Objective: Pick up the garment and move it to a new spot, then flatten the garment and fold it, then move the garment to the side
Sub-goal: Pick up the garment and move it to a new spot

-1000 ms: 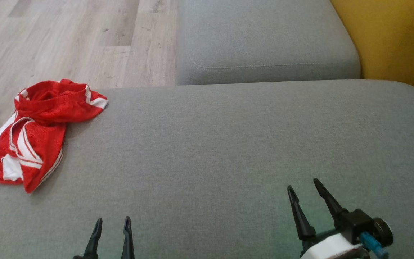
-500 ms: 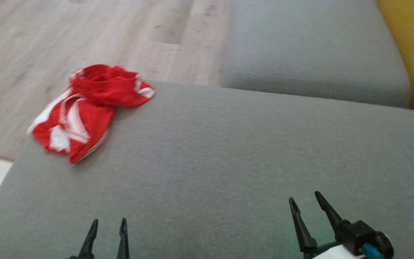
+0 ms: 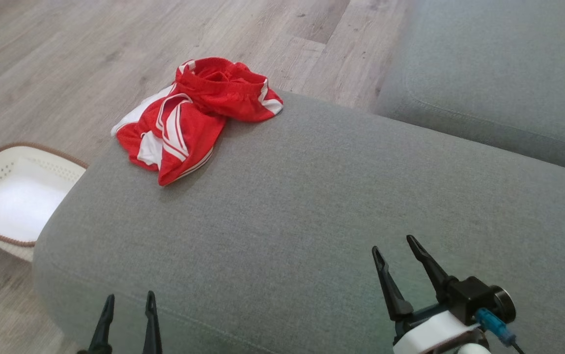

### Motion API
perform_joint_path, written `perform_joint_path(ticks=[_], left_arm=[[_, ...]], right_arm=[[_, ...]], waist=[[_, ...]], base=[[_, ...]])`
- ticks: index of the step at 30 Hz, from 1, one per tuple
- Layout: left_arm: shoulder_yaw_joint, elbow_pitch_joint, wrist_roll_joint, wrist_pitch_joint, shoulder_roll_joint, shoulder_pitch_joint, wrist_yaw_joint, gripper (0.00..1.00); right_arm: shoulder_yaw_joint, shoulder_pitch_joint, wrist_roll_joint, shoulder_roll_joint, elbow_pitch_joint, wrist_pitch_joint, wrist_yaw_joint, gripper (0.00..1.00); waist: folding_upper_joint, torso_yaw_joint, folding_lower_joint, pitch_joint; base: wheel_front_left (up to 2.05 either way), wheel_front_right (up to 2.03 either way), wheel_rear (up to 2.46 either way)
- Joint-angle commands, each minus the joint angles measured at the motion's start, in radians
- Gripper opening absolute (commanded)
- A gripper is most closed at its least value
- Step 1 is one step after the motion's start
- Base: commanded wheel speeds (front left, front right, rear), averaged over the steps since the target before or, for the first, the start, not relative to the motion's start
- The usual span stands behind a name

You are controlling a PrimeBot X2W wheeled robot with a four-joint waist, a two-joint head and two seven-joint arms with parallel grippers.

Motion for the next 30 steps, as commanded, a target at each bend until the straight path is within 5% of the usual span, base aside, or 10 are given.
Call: perform_joint_path(ticks=[1, 12, 21, 25, 30], left_arm=[[0.040, -0.038, -0.009, -0.009, -0.005, -0.033, 0.009, 1.00], [0.090, -0.135, -0.050, -0.013, 0.017, -0.045, 0.003, 1.00], [0.219, -0.394, -0.019, 0.155, 0.282, -0.241, -0.039, 1.00], [0.263, -0.392, -0.030, 0.237, 0.383, -0.391, -0.064, 1.00], [0.261, -0.285, -0.076, 0.313, 0.434, -0.564, -0.097, 1.00]], right_arm=[[0.026, -0.049, -0.003, -0.008, -0.021, -0.011, -0.001, 1.00], [-0.018, -0.031, -0.025, -0.008, -0.032, -0.011, -0.001, 1.00], [-0.080, -0.018, -0.086, -0.008, -0.063, -0.011, -0.001, 1.00], [-0.080, -0.047, -0.124, -0.008, -0.071, -0.011, -0.001, 1.00], [-0.096, -0.101, -0.179, -0.008, -0.097, -0.003, -0.001, 1.00]], waist=[[0.0000, 0.009, -0.0001, 0.010], [0.0000, 0.028, -0.0001, 0.023], [0.0000, -0.018, -0.0001, 0.057], [0.0000, -0.070, -0.0001, 0.092], [0.0000, -0.126, -0.0001, 0.180]], base=[[0.00, 0.00, 0.00], [0.00, 0.00, 0.00], [0.00, 0.00, 0.00], [0.00, 0.00, 0.00], [0.00, 0.00, 0.00]])
